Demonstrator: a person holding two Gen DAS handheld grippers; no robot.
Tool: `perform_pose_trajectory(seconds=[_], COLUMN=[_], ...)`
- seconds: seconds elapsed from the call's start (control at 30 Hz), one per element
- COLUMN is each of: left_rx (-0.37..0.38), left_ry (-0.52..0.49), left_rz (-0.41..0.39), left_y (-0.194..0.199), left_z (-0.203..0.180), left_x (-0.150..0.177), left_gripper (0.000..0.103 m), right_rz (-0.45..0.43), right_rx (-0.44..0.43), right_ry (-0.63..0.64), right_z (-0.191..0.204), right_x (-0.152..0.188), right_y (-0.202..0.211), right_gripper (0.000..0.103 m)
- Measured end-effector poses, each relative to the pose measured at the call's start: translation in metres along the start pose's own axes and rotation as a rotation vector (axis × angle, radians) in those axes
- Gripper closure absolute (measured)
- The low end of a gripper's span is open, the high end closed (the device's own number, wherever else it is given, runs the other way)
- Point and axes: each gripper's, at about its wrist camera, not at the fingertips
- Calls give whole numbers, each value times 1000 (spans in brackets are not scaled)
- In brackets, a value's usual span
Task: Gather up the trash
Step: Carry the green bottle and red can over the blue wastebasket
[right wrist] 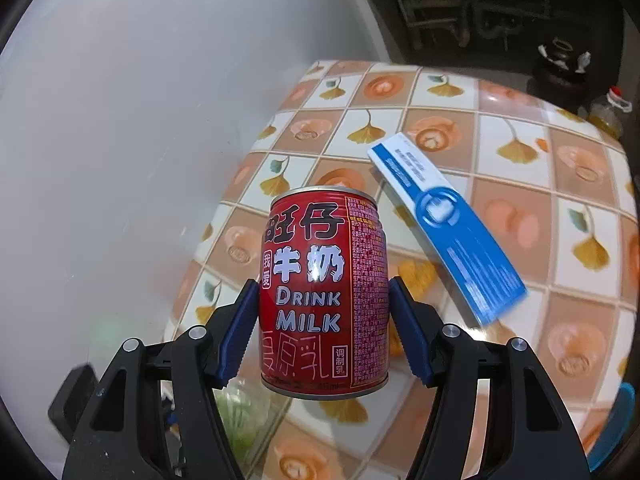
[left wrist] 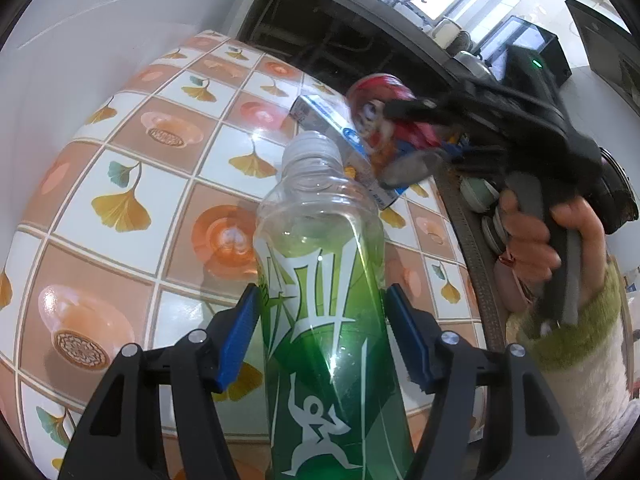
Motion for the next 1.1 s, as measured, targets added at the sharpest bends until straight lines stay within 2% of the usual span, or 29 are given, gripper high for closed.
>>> perform_pose_trajectory(seconds=[0.17, 0.37, 0.53, 0.73, 0.97, 1.1], left_rx=[41, 94, 156, 235, 336, 366], left_ry=[-18, -82, -165, -302, -476, -551], left_rz=[-4, 7, 15, 75, 189, 297], left_y=[4, 4, 0, -25, -70, -110], left_z=[-14, -46, -84, -153, -260, -323], left_x=[0, 1, 1, 2, 12, 27], left_gripper=[40, 40, 40, 40, 40, 40], right_rz=[-69, -164, -282, -422, -471, -481], right_rx=[-16, 16, 109, 207, 287, 272], right_ry=[-44, -125, -237, -399, -612, -752], right_z=[-15, -44, -81, -130, -192, -236], right_x=[38, 90, 143, 217, 301, 348], right_y=[48, 109, 177, 248, 262, 251], right_gripper=[42, 42, 42, 42, 42, 42])
Point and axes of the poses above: each gripper's, at about its wrist camera, not at the fingertips, and y roughly against the way its jaws point, z to its left, x to its underside, and after that the axes turned 4 degrees about -x, right-handed
